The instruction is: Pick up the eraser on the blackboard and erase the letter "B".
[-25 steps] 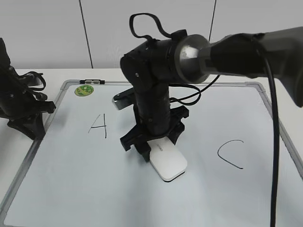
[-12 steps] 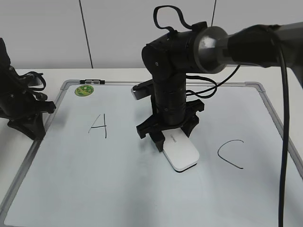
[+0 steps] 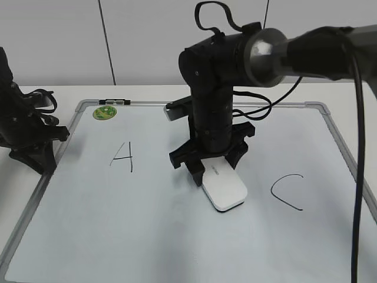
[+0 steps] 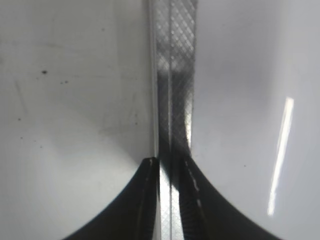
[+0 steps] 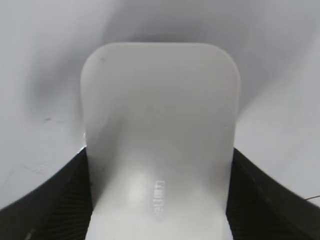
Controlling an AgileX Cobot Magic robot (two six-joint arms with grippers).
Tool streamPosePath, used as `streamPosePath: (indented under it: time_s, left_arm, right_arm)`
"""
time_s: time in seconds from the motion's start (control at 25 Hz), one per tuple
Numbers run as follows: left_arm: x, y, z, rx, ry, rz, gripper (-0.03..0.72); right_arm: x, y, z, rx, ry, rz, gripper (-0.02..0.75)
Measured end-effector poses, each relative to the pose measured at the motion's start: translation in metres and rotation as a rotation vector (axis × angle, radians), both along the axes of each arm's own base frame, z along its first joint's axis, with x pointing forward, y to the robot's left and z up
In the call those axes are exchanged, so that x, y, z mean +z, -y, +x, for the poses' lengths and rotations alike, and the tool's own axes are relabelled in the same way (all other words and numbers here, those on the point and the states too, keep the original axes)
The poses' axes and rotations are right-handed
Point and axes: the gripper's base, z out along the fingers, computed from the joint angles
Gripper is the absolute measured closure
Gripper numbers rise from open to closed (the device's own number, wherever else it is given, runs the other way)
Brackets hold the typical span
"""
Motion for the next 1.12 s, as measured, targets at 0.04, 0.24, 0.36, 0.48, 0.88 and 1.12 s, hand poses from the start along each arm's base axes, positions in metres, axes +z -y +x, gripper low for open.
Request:
streamPosePath:
  time_s: [0.04, 0.24, 0.36, 0.48, 0.88, 1.12]
  left_arm:
    - [0.000, 0.000, 0.000, 0.000, 0.000, 0.000, 0.580]
    - [0.000, 0.000, 0.000, 0.000, 0.000, 0.000, 0.580]
    - [0.000, 0.000, 0.000, 0.000, 0.000, 0.000, 0.580]
    - [0.000, 0.000, 0.000, -0.001, 0.000, 0.002, 0.580]
    - [-0.001, 0.000, 0.000, -0.001, -0.002, 0.002, 0.580]
    - [-0.001, 0.000, 0.000, -0.002, -0.002, 0.003, 0.580]
  right_arm:
    - [0.006, -0.001, 0.001, 0.000, 0.012, 0.008, 0.223]
    - [0.050, 0.006, 0.013, -0.010, 0.139, 0.001, 0.223]
    - [0.063, 0.028, 0.024, -0.073, 0.180, -0.015, 0.223]
    - [0.071, 0.060, 0.039, -0.152, 0.197, -0.023, 0.223]
    - [0.111, 0.153, 0.057, -0.357, 0.253, 0.026, 0.223]
    - [0.110, 0.196, 0.058, -0.437, 0.216, 0.049, 0.223]
